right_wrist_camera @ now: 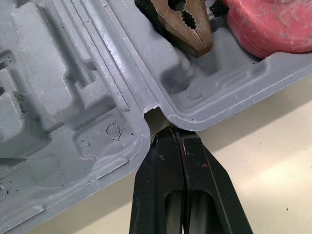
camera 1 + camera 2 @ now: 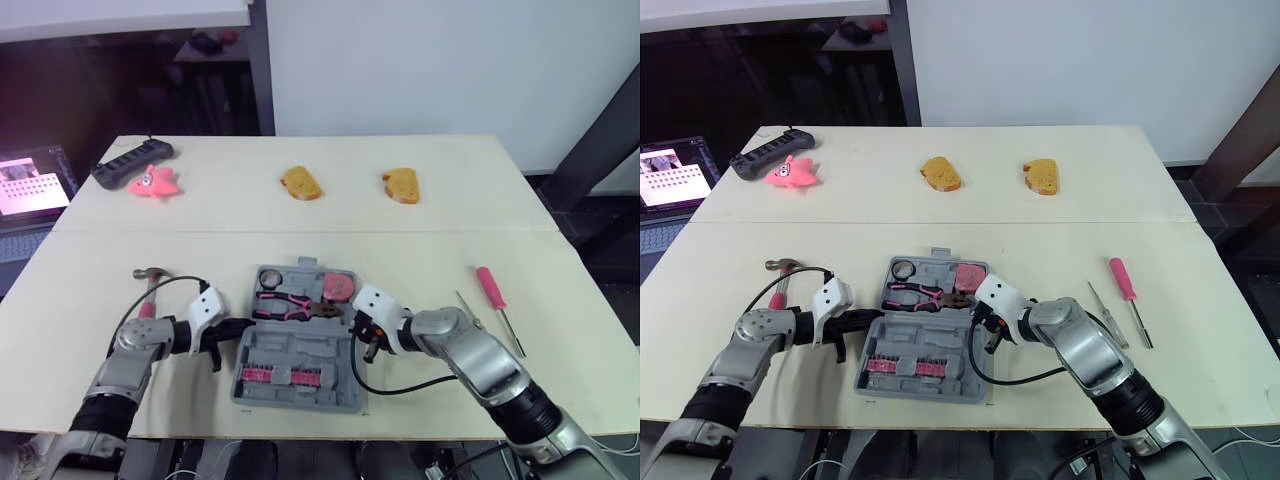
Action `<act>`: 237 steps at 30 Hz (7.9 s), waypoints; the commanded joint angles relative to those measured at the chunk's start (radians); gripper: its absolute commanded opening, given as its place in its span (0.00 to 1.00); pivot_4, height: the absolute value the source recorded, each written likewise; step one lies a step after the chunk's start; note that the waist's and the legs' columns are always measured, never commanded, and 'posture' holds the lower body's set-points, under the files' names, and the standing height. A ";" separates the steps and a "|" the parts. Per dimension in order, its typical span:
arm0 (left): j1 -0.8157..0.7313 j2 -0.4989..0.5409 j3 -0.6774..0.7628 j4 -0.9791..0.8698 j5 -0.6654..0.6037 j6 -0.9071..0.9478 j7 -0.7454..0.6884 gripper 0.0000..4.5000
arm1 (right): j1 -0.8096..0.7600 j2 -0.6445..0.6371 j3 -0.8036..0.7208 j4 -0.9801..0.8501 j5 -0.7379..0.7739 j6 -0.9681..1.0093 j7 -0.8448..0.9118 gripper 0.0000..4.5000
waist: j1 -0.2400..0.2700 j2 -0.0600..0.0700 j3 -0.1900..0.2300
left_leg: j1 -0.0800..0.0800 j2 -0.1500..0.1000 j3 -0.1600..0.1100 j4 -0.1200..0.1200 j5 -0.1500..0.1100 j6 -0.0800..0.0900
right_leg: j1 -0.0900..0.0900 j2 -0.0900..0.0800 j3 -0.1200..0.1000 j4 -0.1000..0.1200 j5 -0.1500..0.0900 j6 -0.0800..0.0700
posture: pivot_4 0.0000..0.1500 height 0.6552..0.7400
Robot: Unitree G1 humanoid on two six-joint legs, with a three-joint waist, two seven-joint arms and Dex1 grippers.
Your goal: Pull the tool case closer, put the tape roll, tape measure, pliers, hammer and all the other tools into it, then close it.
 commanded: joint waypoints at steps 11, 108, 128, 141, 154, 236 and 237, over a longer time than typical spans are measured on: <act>0.050 0.003 -0.033 -0.050 -0.012 0.035 -0.020 0.01 | 0.001 0.015 0.050 0.041 0.004 -0.017 -0.004 0.00 | -0.004 0.000 0.000 | 0.000 0.000 0.000 0.000 0.000 0.000 | 0.000 0.000 0.000 0.000 0.000 -0.001 | 1.00 1.00; 0.405 0.291 0.369 -0.612 -0.464 0.240 -0.147 1.00 | 0.489 -0.082 -0.747 -0.238 0.345 -0.074 -0.327 1.00 | -0.003 -0.005 0.010 | -0.017 0.000 0.004 0.003 0.001 -0.001 | -0.018 0.000 0.003 0.003 0.001 -0.001 | 1.00 1.00; 0.453 0.290 0.294 -0.825 -0.470 0.265 -0.139 1.00 | 0.320 -0.067 -0.678 0.068 0.303 -0.031 -0.343 0.81 | -0.004 -0.004 0.010 | -0.016 0.000 0.004 0.004 0.001 -0.001 | -0.017 0.001 0.003 0.004 0.001 -0.001 | 1.00 1.00; 0.429 0.288 0.285 -0.793 -0.462 0.250 -0.141 1.00 | 0.319 -0.054 -0.675 -0.057 0.327 -0.035 -0.330 0.01 | -0.006 -0.004 0.010 | -0.015 0.000 0.004 0.004 0.001 -0.001 | -0.017 0.001 0.003 0.004 0.001 -0.001 | 1.00 1.00; 0.367 0.288 0.261 -0.687 -0.451 0.217 -0.179 1.00 | 0.359 0.524 -0.605 -0.677 0.284 0.594 -0.759 0.01 | 0.000 -0.001 0.009 | -0.017 0.000 0.001 0.003 0.002 -0.002 | -0.018 0.001 0.003 0.005 0.001 -0.001 | 1.00 1.00; 0.315 0.259 0.220 -0.744 -0.447 0.268 -0.098 1.00 | -0.221 -0.357 0.084 0.146 -0.427 -1.325 0.747 0.01 | -0.023 -0.005 0.013 | 0.004 0.001 0.004 0.004 0.000 0.000 | 0.004 0.000 0.001 0.005 0.001 0.000 | 1.00 1.00; 0.311 0.257 0.217 -0.739 -0.445 0.265 -0.099 1.00 | -0.196 -0.349 0.043 0.083 -0.374 -1.156 0.776 0.01 | -0.022 -0.005 0.013 | 0.003 0.001 0.004 0.004 0.000 0.000 | 0.003 0.000 0.001 0.005 0.002 0.001 | 1.00 1.00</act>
